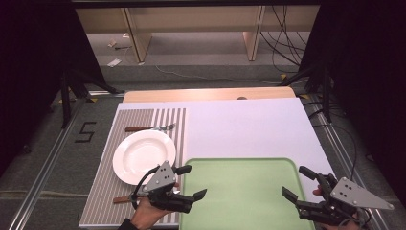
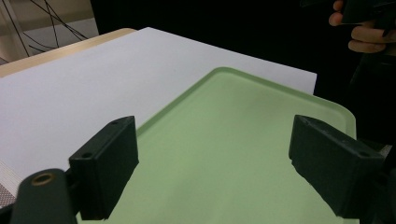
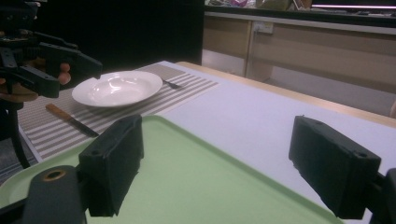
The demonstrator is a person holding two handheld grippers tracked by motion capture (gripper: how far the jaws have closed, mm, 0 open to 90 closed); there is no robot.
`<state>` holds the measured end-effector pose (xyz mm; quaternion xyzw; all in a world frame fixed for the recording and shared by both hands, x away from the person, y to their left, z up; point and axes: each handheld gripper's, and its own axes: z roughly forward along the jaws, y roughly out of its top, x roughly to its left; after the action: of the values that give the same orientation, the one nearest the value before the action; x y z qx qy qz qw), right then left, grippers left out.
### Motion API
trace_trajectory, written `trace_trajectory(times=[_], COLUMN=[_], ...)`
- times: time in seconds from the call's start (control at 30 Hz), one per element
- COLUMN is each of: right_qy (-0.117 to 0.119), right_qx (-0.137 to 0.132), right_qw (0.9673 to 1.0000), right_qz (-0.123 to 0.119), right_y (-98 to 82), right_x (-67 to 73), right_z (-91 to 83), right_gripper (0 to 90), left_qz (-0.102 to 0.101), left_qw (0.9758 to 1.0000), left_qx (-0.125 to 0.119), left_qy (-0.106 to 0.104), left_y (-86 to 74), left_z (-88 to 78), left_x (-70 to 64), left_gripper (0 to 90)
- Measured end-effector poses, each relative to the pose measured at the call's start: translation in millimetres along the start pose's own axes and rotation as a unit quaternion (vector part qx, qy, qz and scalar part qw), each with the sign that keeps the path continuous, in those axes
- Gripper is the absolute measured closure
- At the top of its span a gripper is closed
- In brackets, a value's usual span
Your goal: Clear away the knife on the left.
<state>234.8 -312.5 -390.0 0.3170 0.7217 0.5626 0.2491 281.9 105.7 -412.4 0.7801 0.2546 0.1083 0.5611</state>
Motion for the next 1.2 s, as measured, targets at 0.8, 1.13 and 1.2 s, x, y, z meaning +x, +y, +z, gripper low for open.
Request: trace_trajectory(times=[0.8, 1.13, 1.2], right_qy=[-0.005, -0.006, -0.007], right_qx=[0.005, 0.004, 0.004], right_qw=[1.0, 1.0, 1.0], right_qz=[0.0, 0.001, 0.002], right_y=[-1.1, -1.6, -1.4], right_x=[-1.4, -1.7, -1.9], right_z=[0.8, 0.7, 1.1], right_gripper=[18.9, 18.9, 18.9], left_qz=[0.012, 0.038, 0.033], left_qw=[0.9987, 0.9955, 0.995], left_qx=[0.049, 0.085, 0.093], left_qy=[-0.001, 0.015, 0.015], left_y=[6.4, 1.4, 0.3], left_z=[-9.3, -22.7, -26.5], left_x=[4.9, 9.8, 12.4], left_gripper=[15.4, 16.7, 16.5])
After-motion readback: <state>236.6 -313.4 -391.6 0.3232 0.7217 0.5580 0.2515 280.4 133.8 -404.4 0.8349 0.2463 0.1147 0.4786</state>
